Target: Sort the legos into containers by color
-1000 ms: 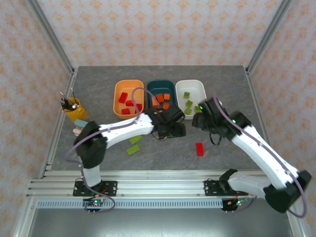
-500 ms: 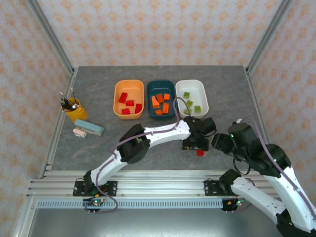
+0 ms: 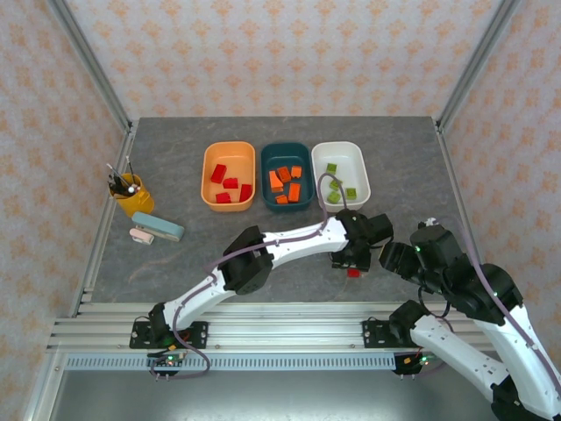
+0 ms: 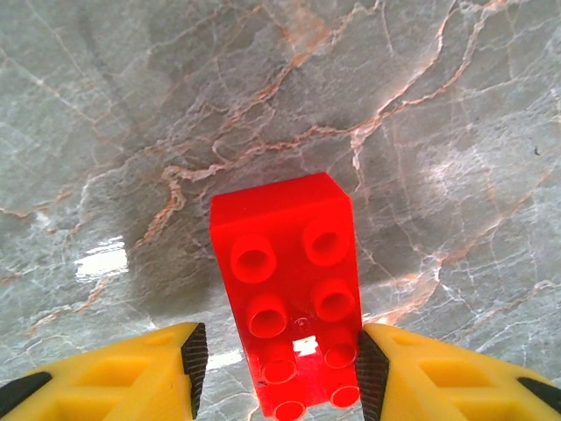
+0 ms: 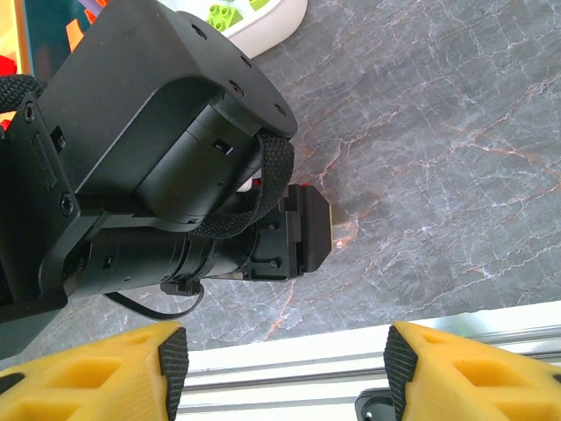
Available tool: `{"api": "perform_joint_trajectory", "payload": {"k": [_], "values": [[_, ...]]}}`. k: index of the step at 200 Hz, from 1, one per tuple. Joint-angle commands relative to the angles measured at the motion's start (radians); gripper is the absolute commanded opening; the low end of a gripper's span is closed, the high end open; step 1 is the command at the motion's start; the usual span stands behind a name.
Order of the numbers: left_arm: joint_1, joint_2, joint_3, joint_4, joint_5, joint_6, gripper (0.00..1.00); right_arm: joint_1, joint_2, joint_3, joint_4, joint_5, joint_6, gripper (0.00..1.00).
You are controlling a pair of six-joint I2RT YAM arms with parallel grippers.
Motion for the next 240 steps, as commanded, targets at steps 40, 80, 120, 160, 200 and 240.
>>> {"api": "perform_joint_trajectory", "payload": {"k": [40, 80, 120, 160, 200, 240], "values": [[-0.003, 0.005, 0.006, -0.145, -0.166, 0.009, 0.44, 0.004, -0.006, -0.013, 0.0, -0.017, -0.011, 0.63], [-0.001, -0.065, -0.041, -0.125, -0.204, 0.004, 0.46, 0.003, -0.004, -0.014, 0.012, -0.023, -0.013, 0.63], [-0.001, -0.097, -0.047, -0.087, -0.187, 0.002, 0.66, 0.004, -0.003, -0.017, 0.03, -0.033, -0.018, 0.63], [0.0, -0.065, -0.045, -0.069, -0.134, -0.005, 0.7, 0.005, -0.009, -0.013, 0.042, -0.043, -0.027, 0.63], [0.015, -0.016, -0.051, -0.051, -0.101, -0.004, 0.6, 0.004, -0.009, 0.0, 0.046, -0.035, -0.032, 0.63], [0.027, 0.005, -0.057, -0.042, -0.104, 0.003, 0.46, 0.005, -0.009, 0.001, 0.052, -0.034, -0.033, 0.63]]}}
